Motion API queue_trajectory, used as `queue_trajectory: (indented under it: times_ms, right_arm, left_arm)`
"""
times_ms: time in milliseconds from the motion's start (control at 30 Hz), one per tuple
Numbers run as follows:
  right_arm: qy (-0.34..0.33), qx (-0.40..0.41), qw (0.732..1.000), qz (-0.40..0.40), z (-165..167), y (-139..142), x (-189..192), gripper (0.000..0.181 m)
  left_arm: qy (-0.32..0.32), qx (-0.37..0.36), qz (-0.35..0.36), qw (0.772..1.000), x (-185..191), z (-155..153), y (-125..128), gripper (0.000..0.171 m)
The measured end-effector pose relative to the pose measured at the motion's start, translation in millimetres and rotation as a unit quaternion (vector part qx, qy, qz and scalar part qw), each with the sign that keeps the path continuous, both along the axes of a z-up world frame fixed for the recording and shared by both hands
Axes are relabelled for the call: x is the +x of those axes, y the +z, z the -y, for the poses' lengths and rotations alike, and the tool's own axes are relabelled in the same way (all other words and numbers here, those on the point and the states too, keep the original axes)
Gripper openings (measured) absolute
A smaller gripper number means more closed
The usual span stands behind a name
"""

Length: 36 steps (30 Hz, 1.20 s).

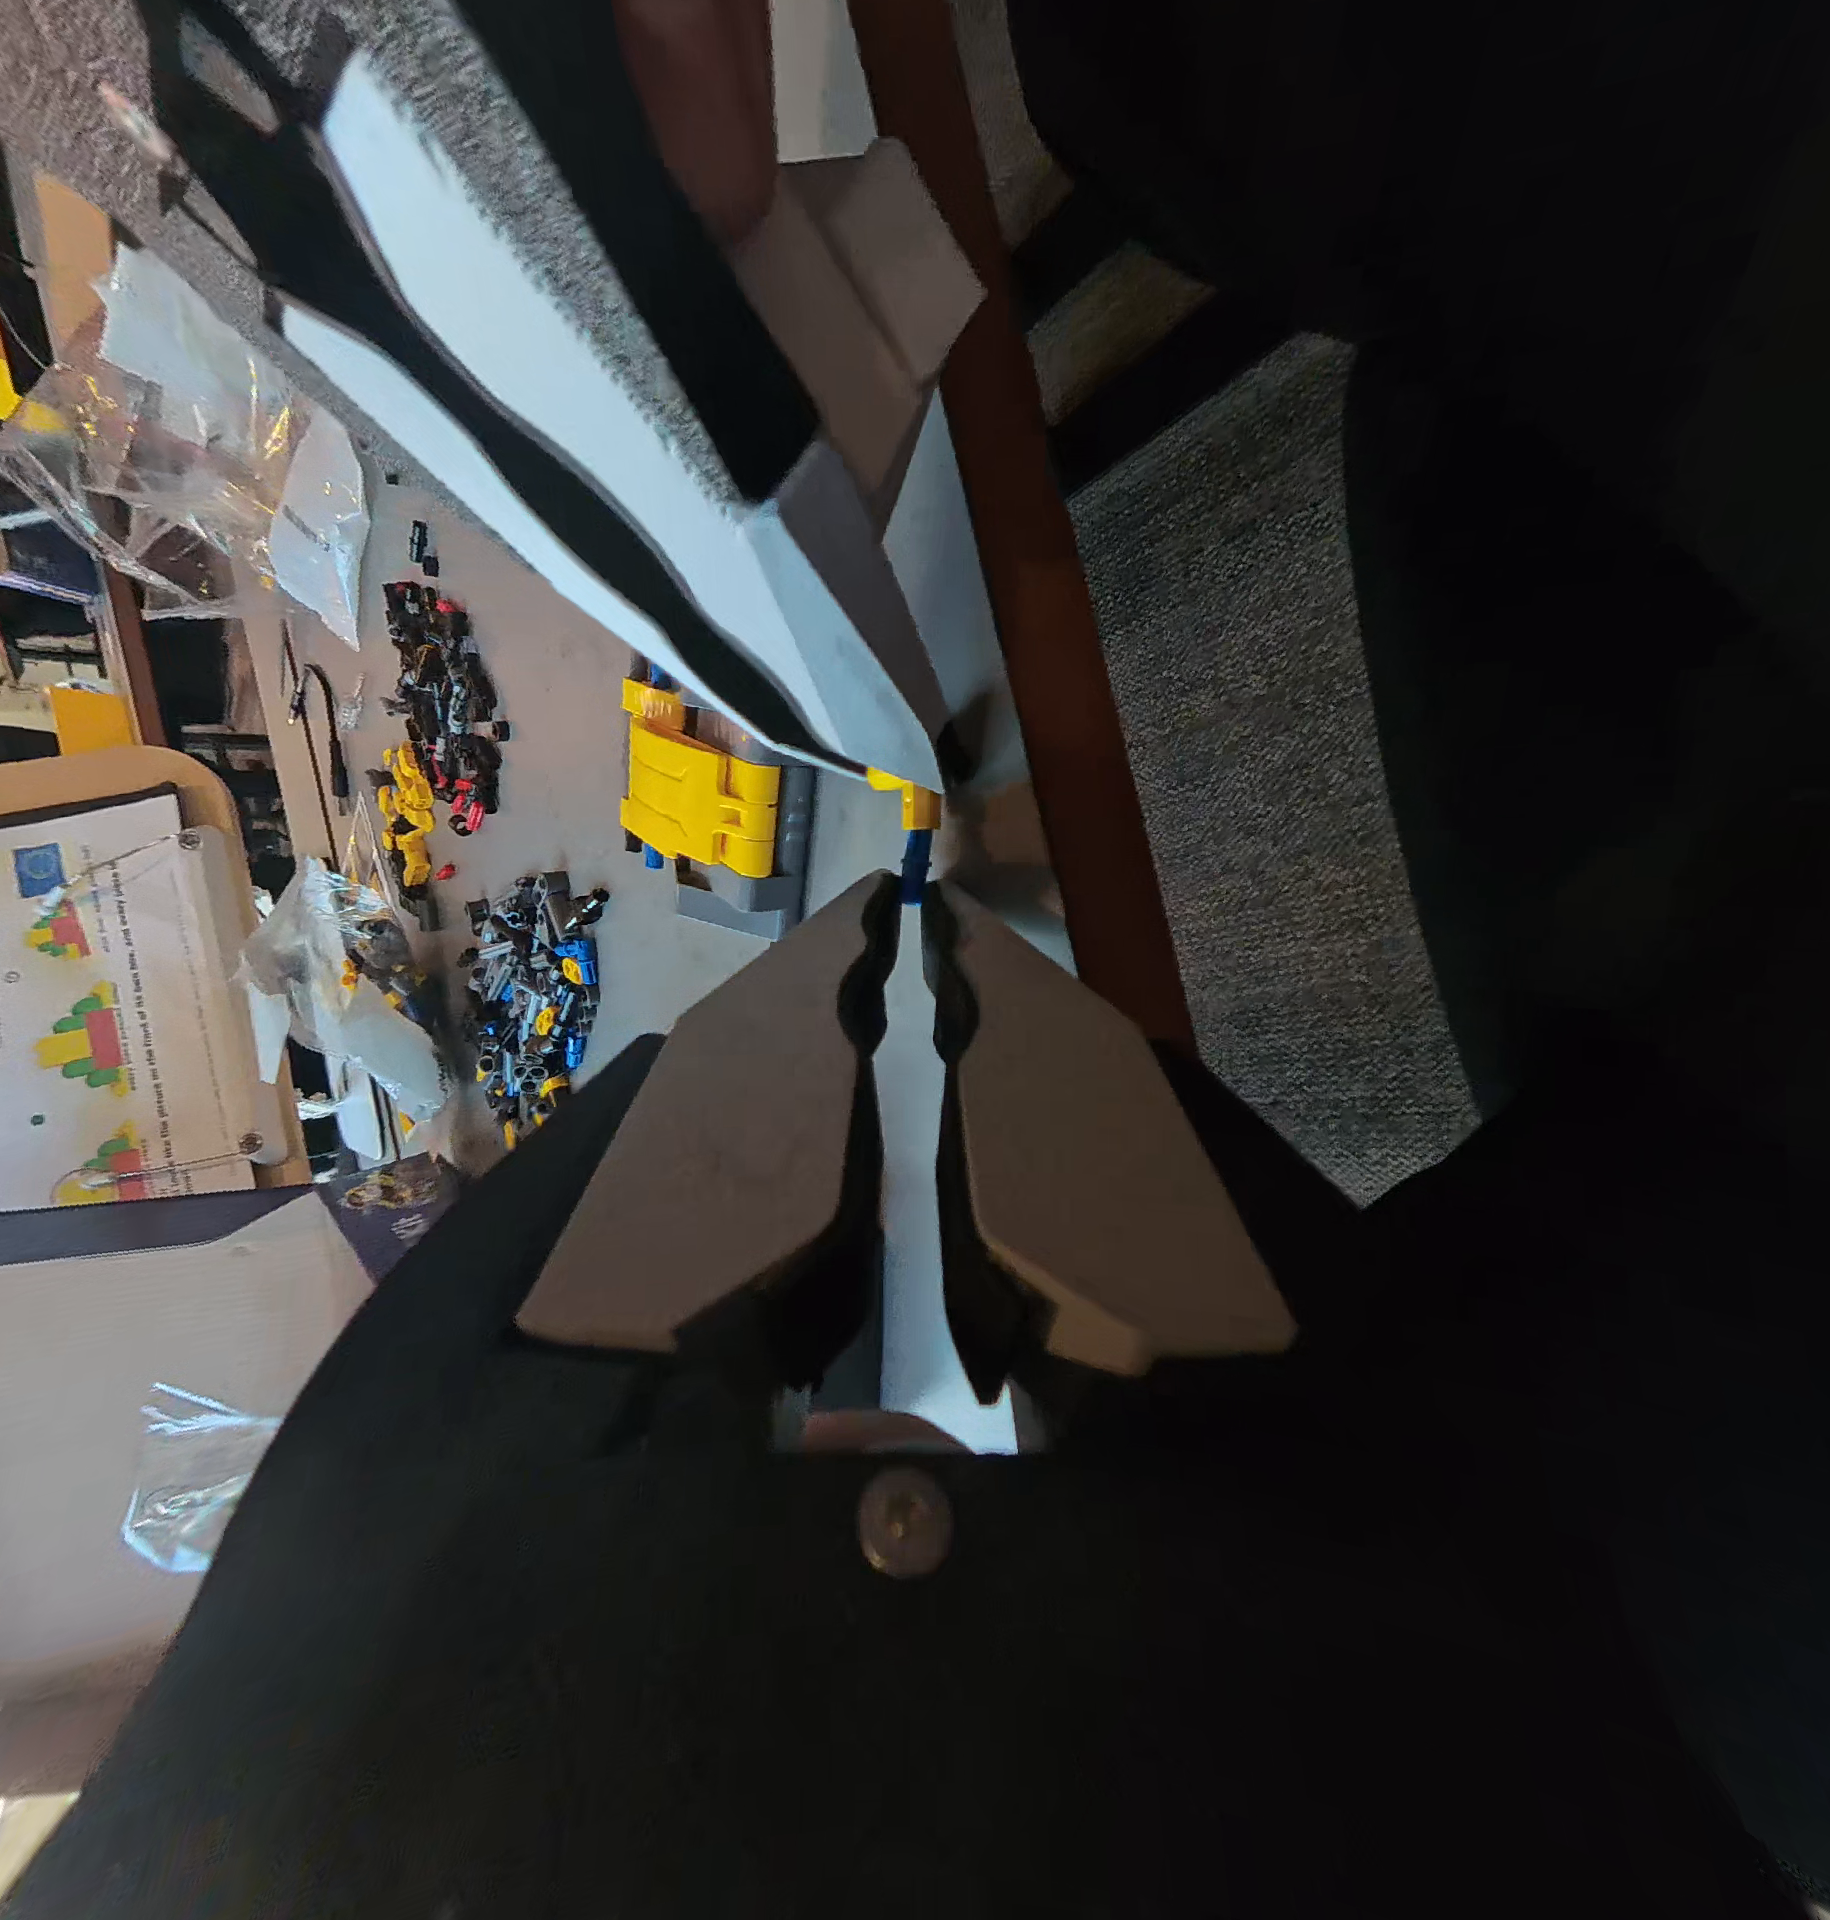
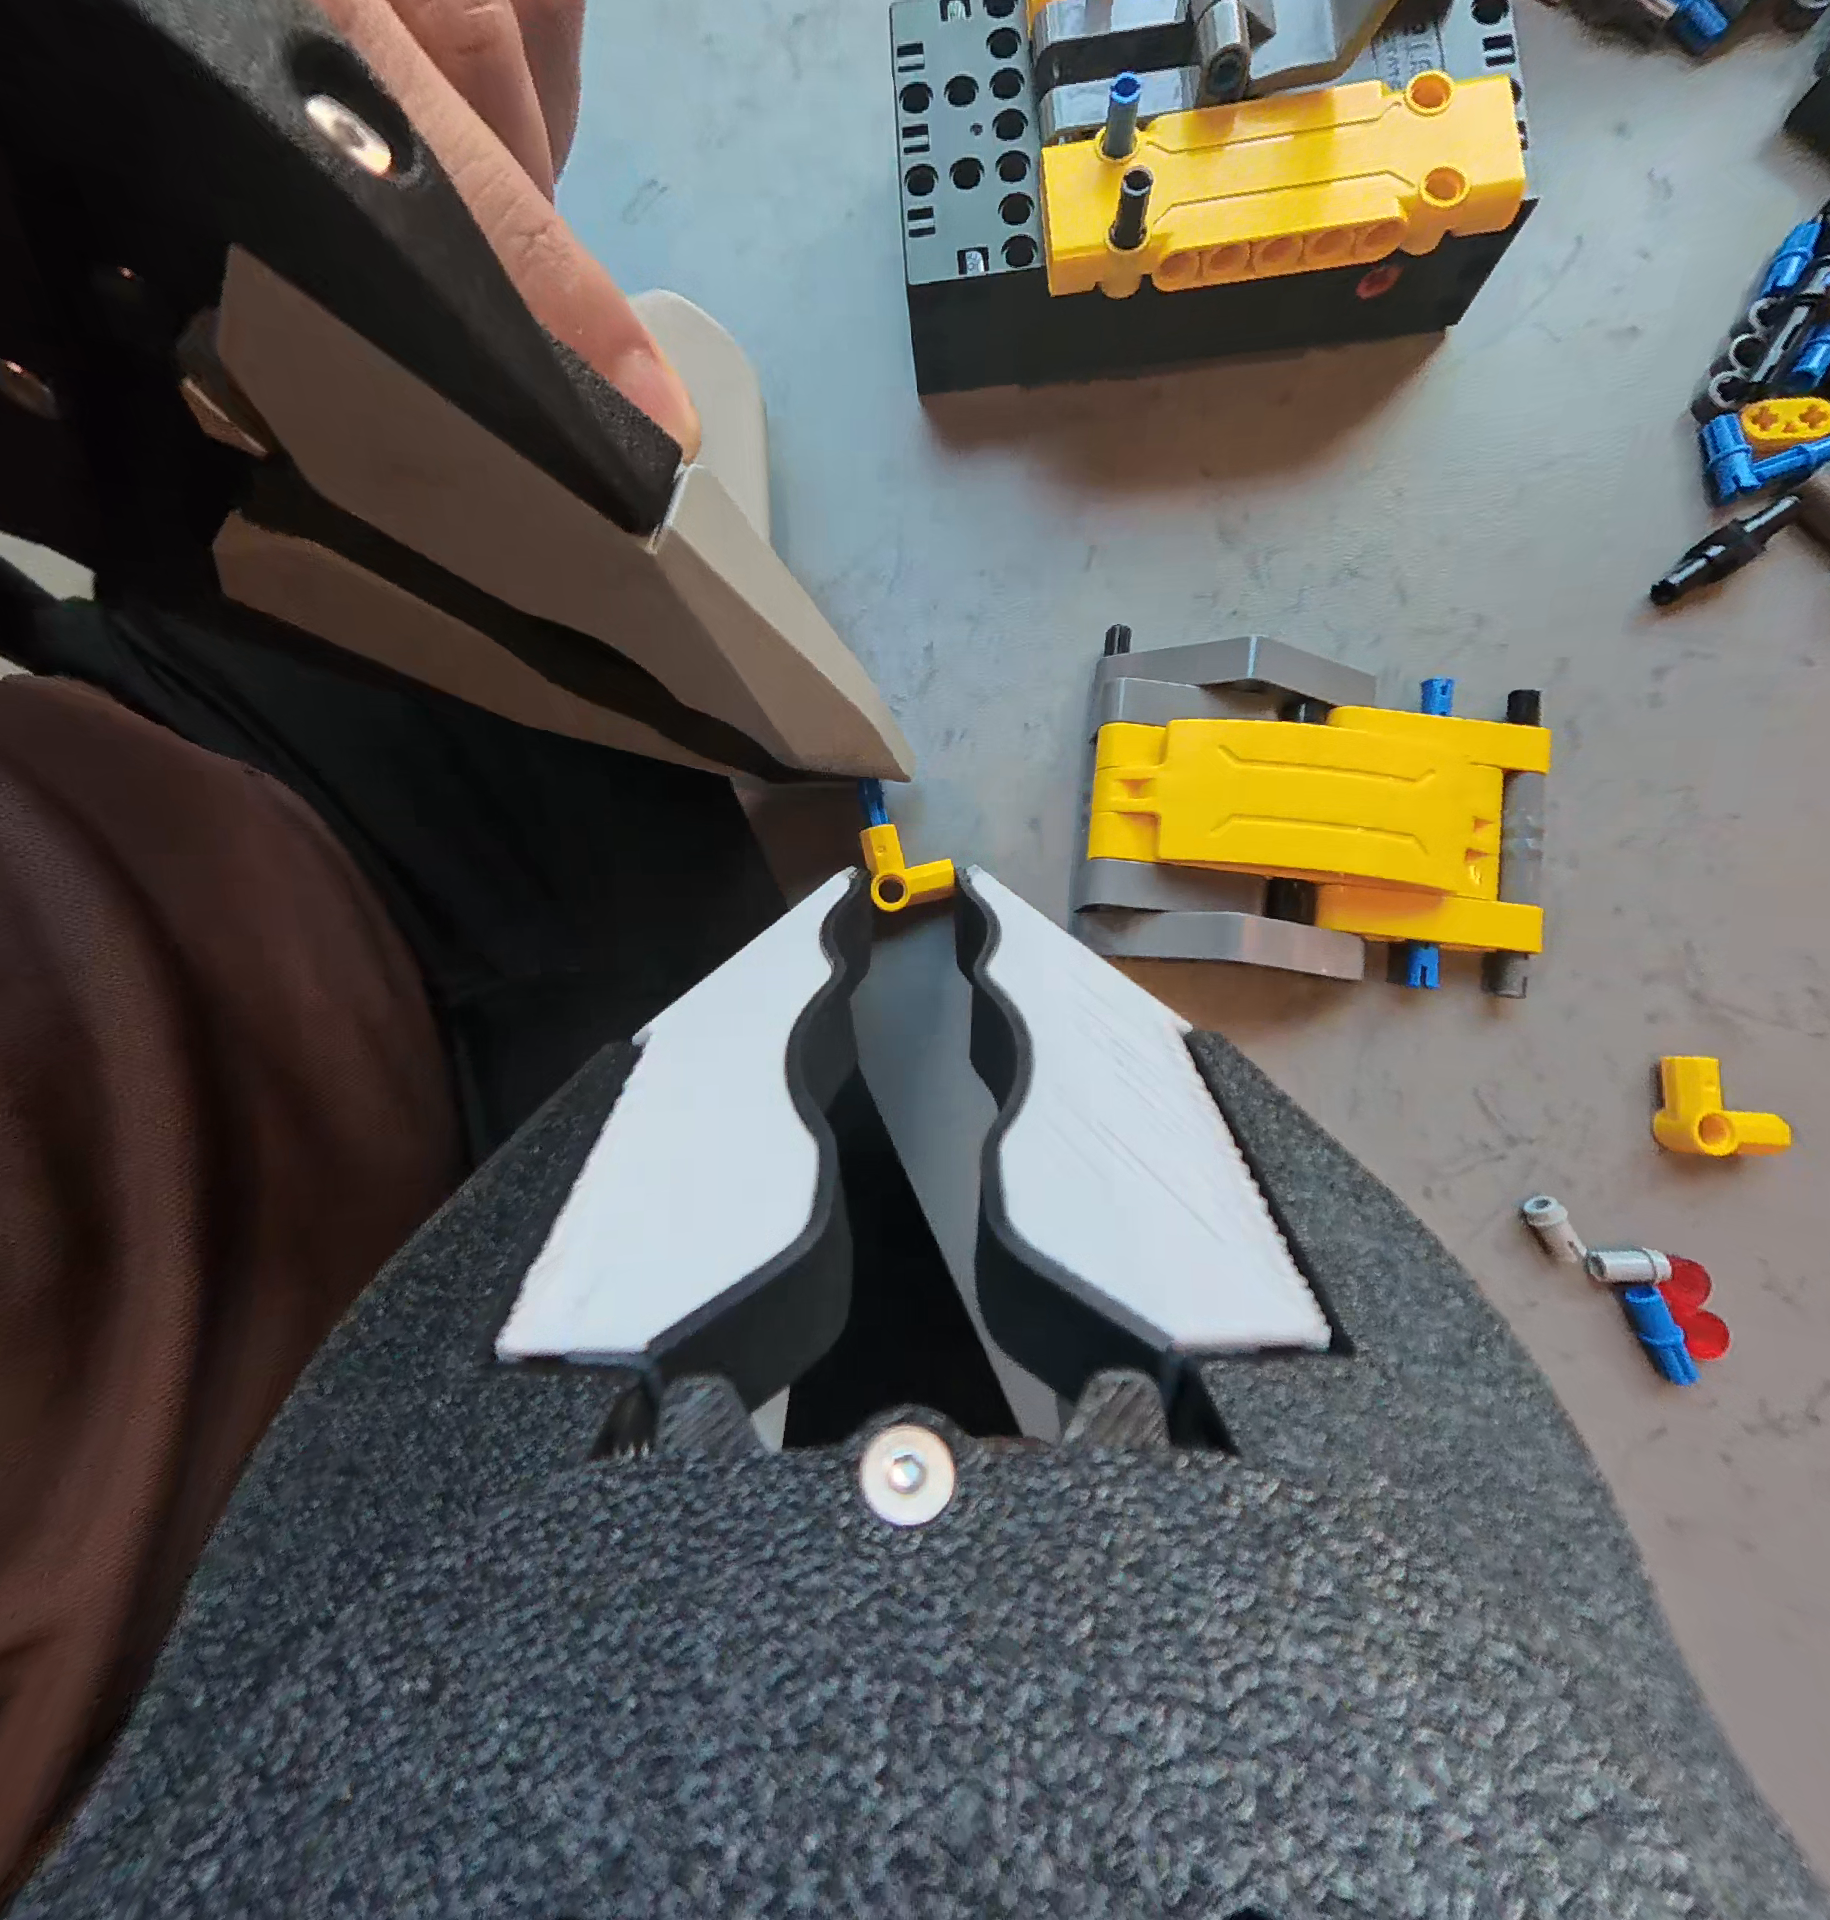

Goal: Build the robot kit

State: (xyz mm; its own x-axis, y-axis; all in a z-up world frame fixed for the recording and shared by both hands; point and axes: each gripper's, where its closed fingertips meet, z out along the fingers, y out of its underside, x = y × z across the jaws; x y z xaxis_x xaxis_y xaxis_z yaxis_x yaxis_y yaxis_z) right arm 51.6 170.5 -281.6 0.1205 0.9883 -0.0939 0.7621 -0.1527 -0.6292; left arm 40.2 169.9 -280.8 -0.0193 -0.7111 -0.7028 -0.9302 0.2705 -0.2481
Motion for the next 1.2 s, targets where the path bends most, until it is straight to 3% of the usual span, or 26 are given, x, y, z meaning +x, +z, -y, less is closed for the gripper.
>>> queue_trajectory:
  times_ms: [433, 733, 933, 1200]
  right_arm:
    - [-0.045, 0.002, 0.998, -0.034, -6.4, 0.5, -2.0, 0.014]
    - [-0.064, -0.040, 0.995, -0.069, -7.8, 1.7, -3.2, 0.014]
    - [-0.063, -0.021, 0.996, -0.060, -8.2, 1.3, -3.5, 0.014]
    - [-0.057, -0.016, 0.996, -0.060, -10.2, 1.3, -4.8, 0.015]
  left_arm:
    - [0.083, -0.063, 0.109, 0.989, -0.8, -7.4, 0.9, 0.000]
    - [0.110, -0.117, 0.201, 0.966, 1.0, -9.6, 1.2, 0.001]
    - [0.096, -0.072, 0.157, 0.980, 2.1, -10.0, 1.5, 0.000]
    - [0.095, -0.086, 0.171, 0.977, 4.3, -11.4, 1.7, 0.000]
